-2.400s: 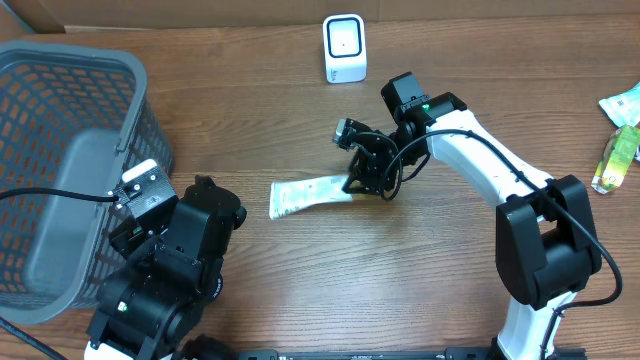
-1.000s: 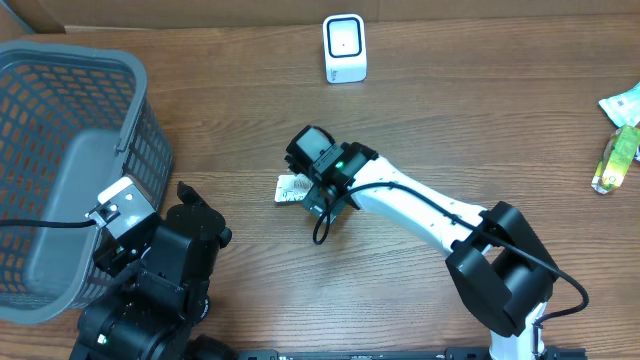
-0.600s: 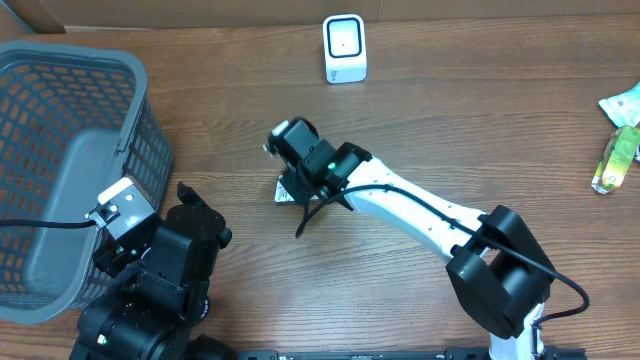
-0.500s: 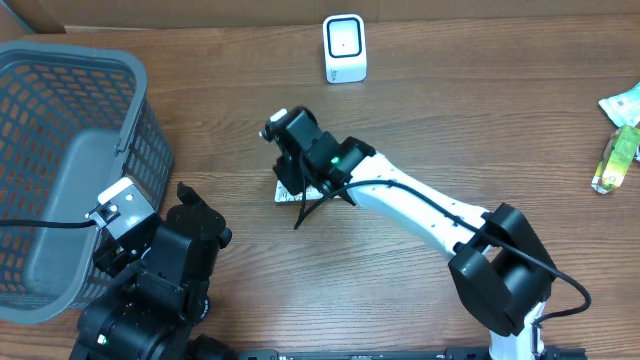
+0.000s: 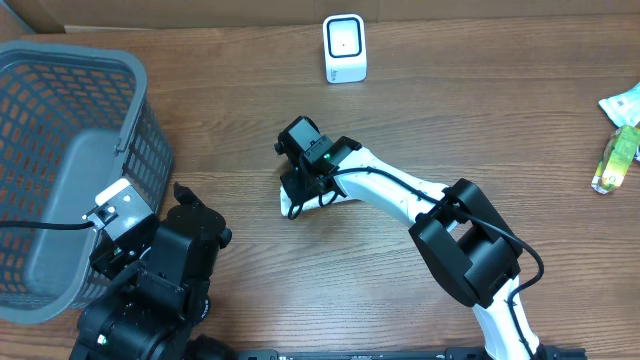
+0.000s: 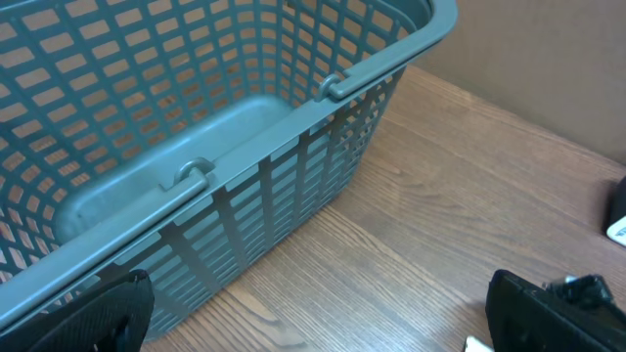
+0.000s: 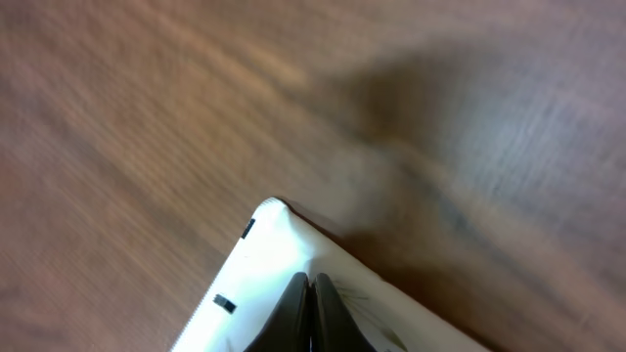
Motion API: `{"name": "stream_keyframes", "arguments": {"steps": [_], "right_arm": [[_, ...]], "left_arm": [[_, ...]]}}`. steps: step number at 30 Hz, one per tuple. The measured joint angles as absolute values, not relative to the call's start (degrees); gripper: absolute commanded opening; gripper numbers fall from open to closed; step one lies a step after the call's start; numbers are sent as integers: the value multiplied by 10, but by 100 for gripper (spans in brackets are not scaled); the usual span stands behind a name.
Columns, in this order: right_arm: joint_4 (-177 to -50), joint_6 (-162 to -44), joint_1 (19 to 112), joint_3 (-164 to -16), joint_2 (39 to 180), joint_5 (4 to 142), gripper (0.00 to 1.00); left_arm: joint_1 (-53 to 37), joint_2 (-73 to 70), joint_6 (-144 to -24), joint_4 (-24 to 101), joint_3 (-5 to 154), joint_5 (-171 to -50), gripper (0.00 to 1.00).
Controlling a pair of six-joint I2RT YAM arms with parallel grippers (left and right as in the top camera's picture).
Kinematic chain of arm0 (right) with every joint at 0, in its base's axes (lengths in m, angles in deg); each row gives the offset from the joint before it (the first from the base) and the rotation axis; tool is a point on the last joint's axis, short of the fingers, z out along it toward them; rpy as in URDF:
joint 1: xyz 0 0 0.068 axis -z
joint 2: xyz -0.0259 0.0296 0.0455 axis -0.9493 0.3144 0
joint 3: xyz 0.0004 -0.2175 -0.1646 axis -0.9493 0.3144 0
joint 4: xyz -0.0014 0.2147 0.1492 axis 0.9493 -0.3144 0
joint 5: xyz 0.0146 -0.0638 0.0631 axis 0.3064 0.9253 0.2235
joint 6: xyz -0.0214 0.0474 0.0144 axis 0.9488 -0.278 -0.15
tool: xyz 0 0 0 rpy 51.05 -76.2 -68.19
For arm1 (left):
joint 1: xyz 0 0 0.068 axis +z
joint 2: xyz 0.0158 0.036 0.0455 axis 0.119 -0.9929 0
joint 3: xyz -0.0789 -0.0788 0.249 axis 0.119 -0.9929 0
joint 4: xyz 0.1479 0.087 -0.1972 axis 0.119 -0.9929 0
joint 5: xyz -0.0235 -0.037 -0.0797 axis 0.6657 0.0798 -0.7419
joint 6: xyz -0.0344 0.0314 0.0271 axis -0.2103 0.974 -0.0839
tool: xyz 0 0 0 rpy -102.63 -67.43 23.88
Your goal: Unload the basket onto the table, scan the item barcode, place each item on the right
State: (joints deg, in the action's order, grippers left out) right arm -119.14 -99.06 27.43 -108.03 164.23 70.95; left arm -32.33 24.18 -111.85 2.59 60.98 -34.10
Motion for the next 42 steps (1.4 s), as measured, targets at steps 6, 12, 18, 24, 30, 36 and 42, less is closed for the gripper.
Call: {"name": "stream_keyframes", "arguments": {"steps": [6,12,18,24,30,36,42], "right_arm": [[-1402,-983,271,-1087,1636,668,4],[-1479,-948,270,-1081,1636,684,4],[-1516,-933,271,-1081,1607,715,10],[-1564,-981,278,-1092,1471,719,100],[-1486,-1091,362,-1119,1325,654,100],[-1412,-1149,431,-1067,1316,620,100],[-1236,-1201,474,-890,1332,554,100]], "left_arm": [[-323,242,-1119,26,610,-341,100],[-323,242,-1119,28,610,-341,100],[-323,242,-1119,27,610,-341,100],[-323,242,-1119,30,610,-341,100],[-323,242,-1119,47,610,-341,100],[-323,242,-1119,52,610,-337,100],[-323,242,-1119,52,610,-332,100]]}}
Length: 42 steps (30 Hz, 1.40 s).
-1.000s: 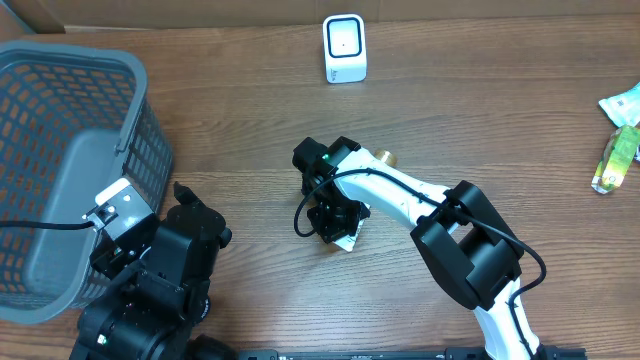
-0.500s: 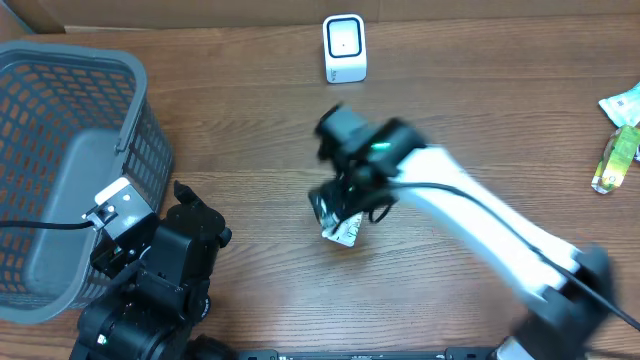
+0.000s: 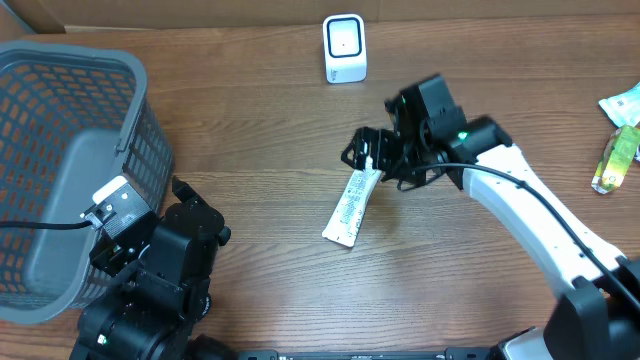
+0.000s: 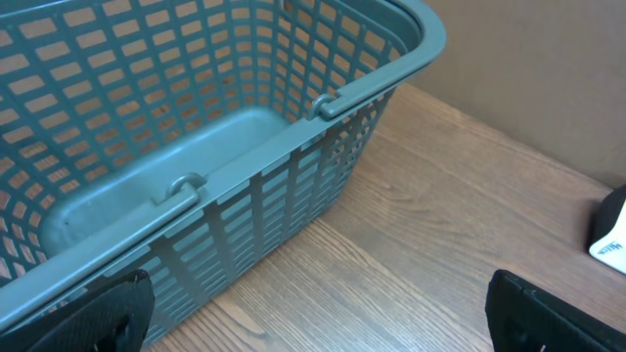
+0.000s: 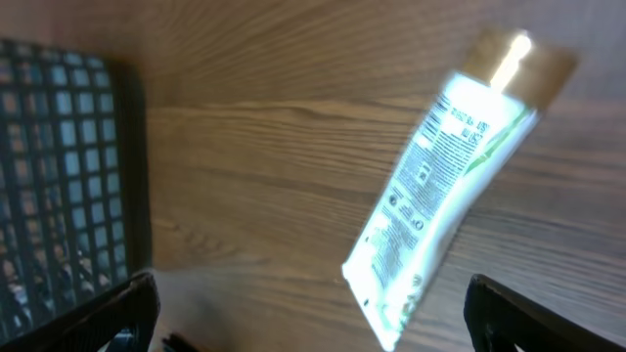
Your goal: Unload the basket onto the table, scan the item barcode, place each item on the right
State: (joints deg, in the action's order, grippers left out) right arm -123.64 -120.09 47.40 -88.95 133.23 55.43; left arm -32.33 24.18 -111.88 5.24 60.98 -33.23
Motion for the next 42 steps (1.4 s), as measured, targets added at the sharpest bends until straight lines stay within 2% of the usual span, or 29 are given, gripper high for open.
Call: {"name": "stream_keyframes", "arguments": {"steps": [5,10,24,27,30,33,36,39,42], "right_arm": [[-1132,-1247,495,-767,1335,523,100],[-1034,-1277,495,-704,1335,514,100],[-927,-1376,476,-694,1429,513,99],[-913,-1401,476,-702,1445,505,84],[-904,-1427,476,-707,1461,498,73],[-890,-1445,476,-710,1474,490,55],[-884,-1458,476,-710,1483,489,45],[-879,-1460,475,-708,1488,490,25],[-870,-1457,475,-707,1491,487,11]], "left_arm": [[-323,242,-1119,52,610,-332,100],[-323,242,-1119,54,610,-332,100],[-323,242,-1119,50,610,-330,100],[-323,242,-1119,49,610,-331,100],[-323,242,-1119,45,610,-336,100],[-323,242,-1119,45,610,-355,99],[-323,242,-1119,45,610,-390,100],[-323,242,-1120,45,610,-428,100],[-323,242,-1120,45,610,-467,100]]}}
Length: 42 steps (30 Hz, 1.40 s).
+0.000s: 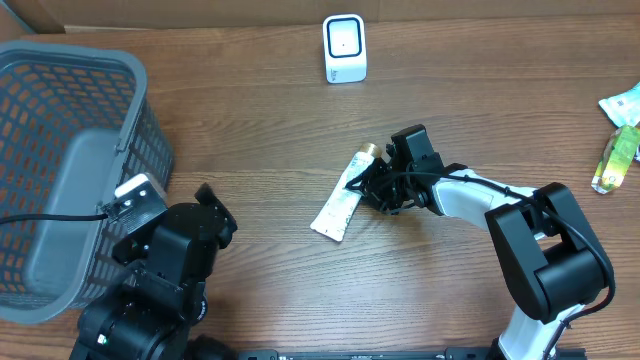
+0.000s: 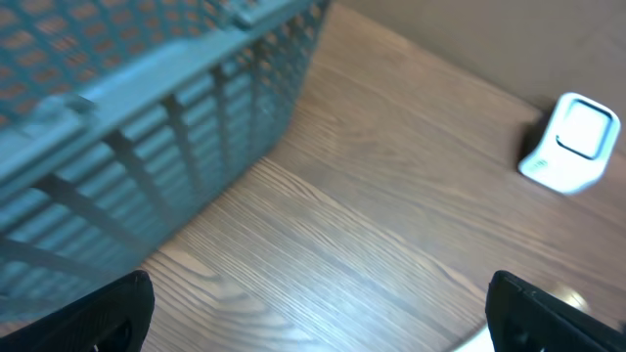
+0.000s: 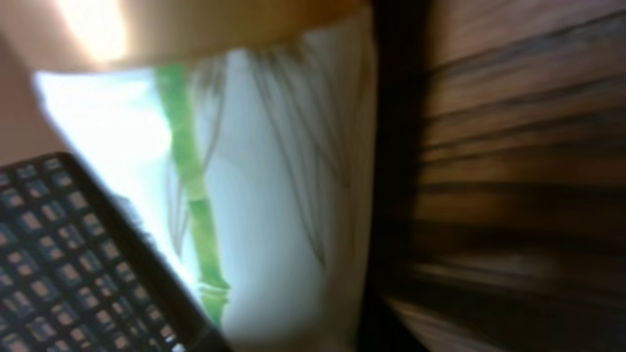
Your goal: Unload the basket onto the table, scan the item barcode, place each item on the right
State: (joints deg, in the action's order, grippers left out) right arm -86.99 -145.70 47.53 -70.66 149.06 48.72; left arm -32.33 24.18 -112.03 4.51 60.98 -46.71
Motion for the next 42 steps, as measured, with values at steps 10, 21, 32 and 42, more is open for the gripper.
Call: {"name": "stream_keyframes", "arguments": {"steps": [10,21,32,42], "right_arm": [[-818,-1369,476,-700,1493,464,4],[-851,-1193,500,-667,1399,307,4],[-845,-1250,506,-667,1229,142,4],[-875,-1161,506,-667,1227,206,4]], "left_arm": [[-323,242,-1121,40,610,-522,100],[-323,242,-1121,39,610,-529,99],[-323,242,-1121,39,610,-529,99],[-323,242,-1121,39,610,-529,100]]}}
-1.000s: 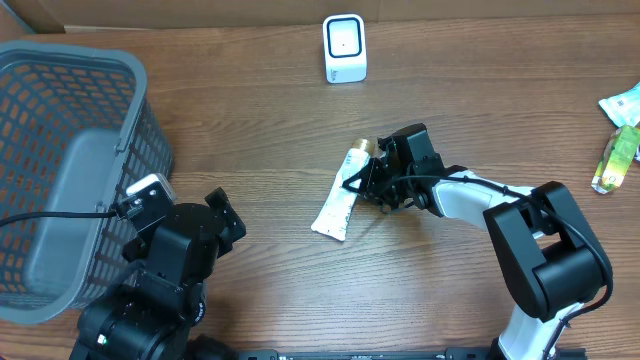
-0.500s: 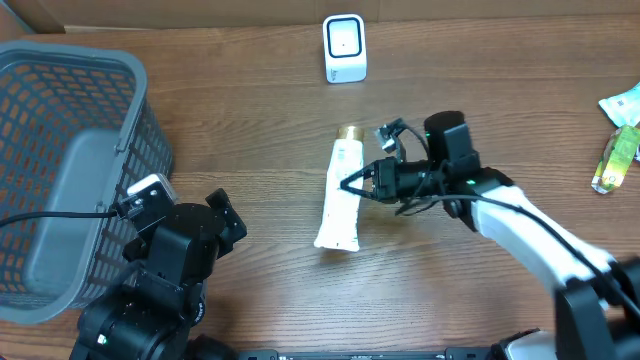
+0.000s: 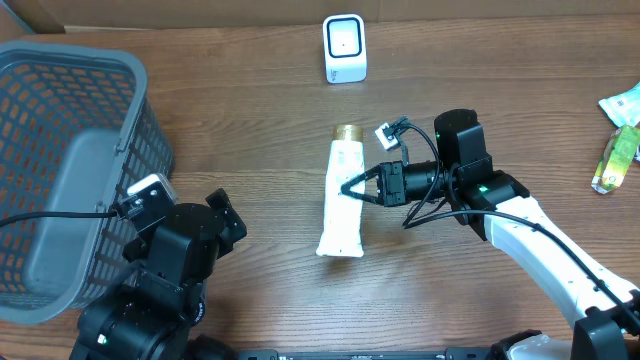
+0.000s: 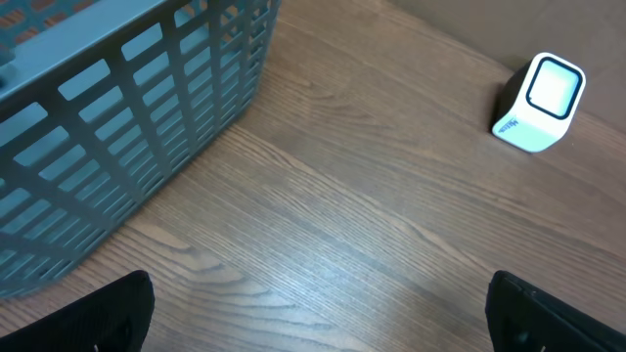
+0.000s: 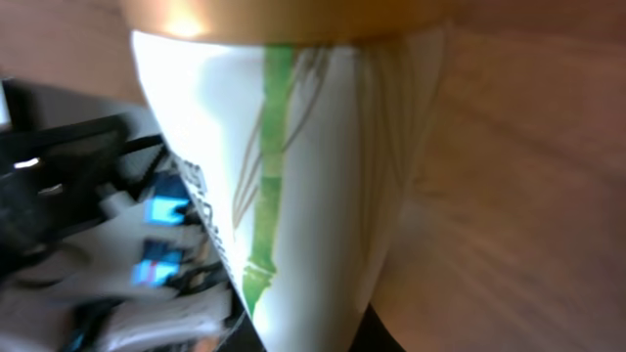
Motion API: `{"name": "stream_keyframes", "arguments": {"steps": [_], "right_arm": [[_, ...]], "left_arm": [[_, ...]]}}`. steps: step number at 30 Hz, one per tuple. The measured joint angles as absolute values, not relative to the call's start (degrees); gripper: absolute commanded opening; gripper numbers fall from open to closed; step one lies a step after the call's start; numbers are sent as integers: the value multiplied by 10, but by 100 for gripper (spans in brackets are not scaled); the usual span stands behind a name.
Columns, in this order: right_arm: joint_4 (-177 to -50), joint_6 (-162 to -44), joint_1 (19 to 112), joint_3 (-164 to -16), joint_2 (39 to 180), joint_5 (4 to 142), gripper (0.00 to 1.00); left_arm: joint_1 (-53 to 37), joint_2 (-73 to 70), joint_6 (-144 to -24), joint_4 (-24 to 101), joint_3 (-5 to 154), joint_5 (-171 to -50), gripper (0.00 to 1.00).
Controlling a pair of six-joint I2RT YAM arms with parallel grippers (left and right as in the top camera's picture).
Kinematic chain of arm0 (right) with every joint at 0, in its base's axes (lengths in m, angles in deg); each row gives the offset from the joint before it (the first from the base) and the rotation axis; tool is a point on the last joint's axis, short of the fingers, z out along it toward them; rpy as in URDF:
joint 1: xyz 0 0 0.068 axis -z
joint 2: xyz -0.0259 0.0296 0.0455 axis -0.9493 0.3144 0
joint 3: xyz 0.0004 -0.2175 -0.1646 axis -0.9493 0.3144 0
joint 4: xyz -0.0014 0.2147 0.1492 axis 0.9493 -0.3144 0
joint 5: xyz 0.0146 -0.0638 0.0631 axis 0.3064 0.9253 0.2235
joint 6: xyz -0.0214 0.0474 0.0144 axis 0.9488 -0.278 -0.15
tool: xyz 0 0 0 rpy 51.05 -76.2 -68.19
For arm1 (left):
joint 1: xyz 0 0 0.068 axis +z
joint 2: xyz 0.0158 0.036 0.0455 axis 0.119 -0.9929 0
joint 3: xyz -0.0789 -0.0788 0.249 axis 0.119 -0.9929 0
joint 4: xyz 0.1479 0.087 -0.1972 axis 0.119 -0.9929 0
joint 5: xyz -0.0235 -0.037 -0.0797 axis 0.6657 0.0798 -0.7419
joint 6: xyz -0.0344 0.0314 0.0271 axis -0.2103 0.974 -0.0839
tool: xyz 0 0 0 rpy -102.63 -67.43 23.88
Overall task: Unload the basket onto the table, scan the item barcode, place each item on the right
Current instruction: 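Carry the upright tube with the right gripper to the scanner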
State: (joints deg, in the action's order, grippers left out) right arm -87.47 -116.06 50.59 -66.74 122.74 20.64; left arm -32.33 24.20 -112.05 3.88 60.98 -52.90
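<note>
A white tube (image 3: 340,205) with a gold cap (image 3: 348,133) and a green bamboo print hangs at mid-table, cap pointing toward the white scanner (image 3: 345,48) at the back. My right gripper (image 3: 354,187) is shut on the tube's middle from the right. In the right wrist view the tube (image 5: 293,147) fills the frame, with dark fingers (image 5: 381,332) at its lower end. No barcode shows in these views. My left gripper (image 4: 313,318) is open near the front left, over bare wood, and the scanner (image 4: 540,103) is in its view.
A grey mesh basket (image 3: 60,170) stands at the left edge, also seen as the basket (image 4: 117,117) in the left wrist view. A green bottle (image 3: 615,158) and a packet (image 3: 622,102) lie at the far right edge.
The tube lay slanted on the table with my right gripper at its cap end. Now the right gripper holds it by the middle, cap toward the scanner. The left arm shifted slightly.
My right gripper was first shut on the tube's flat end left of centre. Then the tube lay on the table and the gripper stood open by its cap. Then the gripper was close against the cap end, and now it is shut on the tube.
</note>
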Motion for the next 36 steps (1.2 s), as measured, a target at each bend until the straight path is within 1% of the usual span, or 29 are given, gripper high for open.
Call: {"name": "stream_keyframes", "arguments": {"steps": [3,4,5,6,8,9,11,12,16,21,24,32,36], "right_arm": [[-897,-1076,505,-667,1227,360,5],[-896,-1052,506,-667,1227,433,9],[-890,-1036,506,-667,1227,487,17],[-880,-1020,506,-667,1228,541,20],[-845,-985,507,-666,1228,645,19],[-822,-964,507,-666,1228,692,17],[-793,-935,509,-667,1228,743,9],[-779,-916,509,-667,1229,770,8],[-770,-847,509,-695,1271,838,5],[-773,-782,509,-750,1340,871,6],[-759,-719,509,-795,1380,895,6],[-611,-513,509,-898,1508,990,6],[-570,-423,509,-928,1576,1013,6]], "left_arm": [[-323,242,-1121,39,610,-530,99],[-323,242,-1121,39,610,-531,100],[-323,242,-1121,39,610,-531,100],[-323,242,-1121,39,610,-531,100],[-323,242,-1121,39,610,-531,99],[-323,242,-1121,39,610,-531,99],[-323,242,-1121,39,610,-531,99],[-323,242,-1121,39,610,-531,100],[-323,242,-1121,39,610,-531,100],[-323,242,-1121,39,610,-531,100],[-323,242,-1121,39,610,-531,100],[-323,242,-1121,39,610,-531,100],[-323,242,-1121,39,610,-533,100]]}}
